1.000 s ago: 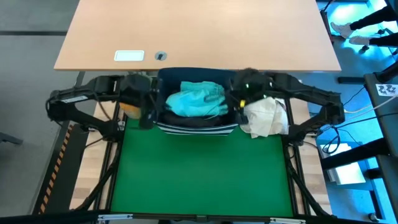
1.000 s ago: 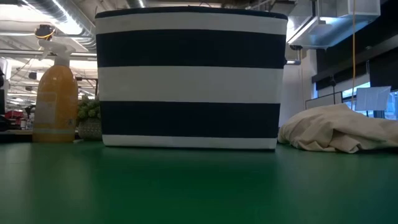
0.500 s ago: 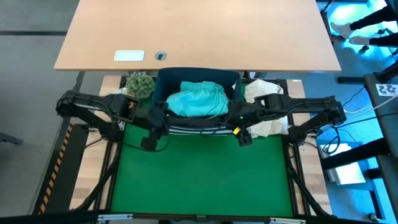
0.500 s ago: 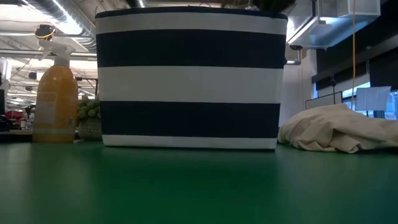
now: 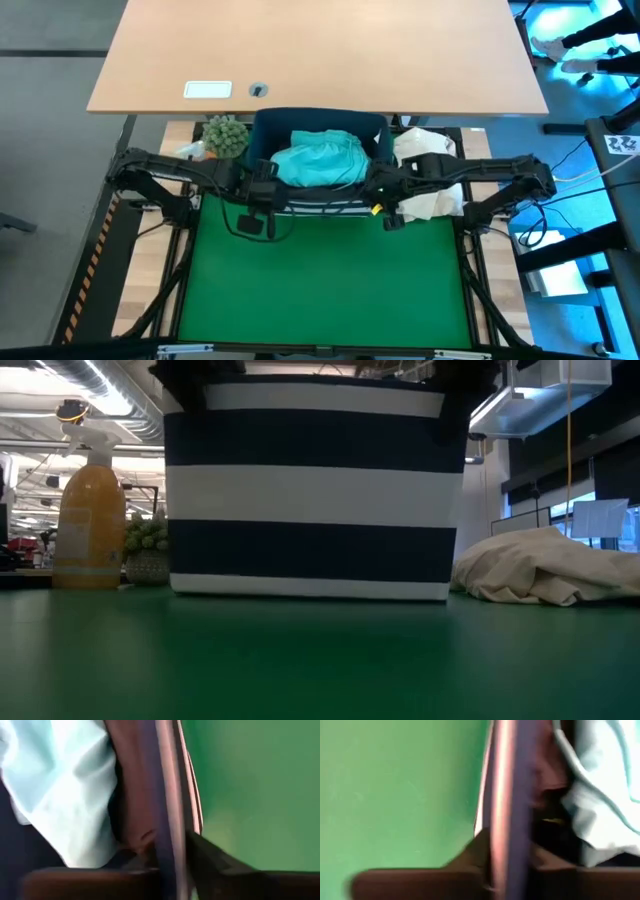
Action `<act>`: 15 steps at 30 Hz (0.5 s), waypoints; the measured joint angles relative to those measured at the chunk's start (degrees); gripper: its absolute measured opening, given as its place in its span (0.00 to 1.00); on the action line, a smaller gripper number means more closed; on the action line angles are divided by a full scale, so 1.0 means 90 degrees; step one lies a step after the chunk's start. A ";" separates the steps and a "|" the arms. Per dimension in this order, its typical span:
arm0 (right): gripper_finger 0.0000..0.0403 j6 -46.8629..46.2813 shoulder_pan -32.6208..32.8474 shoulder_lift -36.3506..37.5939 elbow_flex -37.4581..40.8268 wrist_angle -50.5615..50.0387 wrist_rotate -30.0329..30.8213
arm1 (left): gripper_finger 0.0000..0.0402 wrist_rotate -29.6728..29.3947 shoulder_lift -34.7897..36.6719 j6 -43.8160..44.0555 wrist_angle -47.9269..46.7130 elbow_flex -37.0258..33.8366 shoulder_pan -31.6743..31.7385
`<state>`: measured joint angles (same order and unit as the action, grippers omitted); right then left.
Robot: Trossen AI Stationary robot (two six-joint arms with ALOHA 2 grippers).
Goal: Fold laundry
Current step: Put the blue shorts into the laundry bin
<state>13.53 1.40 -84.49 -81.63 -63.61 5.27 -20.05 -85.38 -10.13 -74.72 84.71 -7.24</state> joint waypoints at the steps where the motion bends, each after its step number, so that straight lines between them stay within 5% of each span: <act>1: 0.06 0.0066 0.0008 0.0000 -0.0017 -0.0027 0.0048 | 0.11 -0.0138 -0.0020 -0.0092 -0.0005 0.0000 -0.0013; 3: 0.04 0.0082 0.0026 -0.0017 -0.0096 -0.0083 0.0277 | 0.03 -0.0414 -0.0043 -0.0163 -0.0007 0.0000 -0.0011; 15: 0.01 0.0679 -0.0008 -0.0015 -0.0589 -0.0061 0.2614 | 0.01 -0.2688 -0.0023 -0.0779 -0.0247 0.0459 0.0066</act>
<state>19.64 1.32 -84.62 -86.94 -64.16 28.79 -44.24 -85.59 -17.14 -76.94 88.84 -6.65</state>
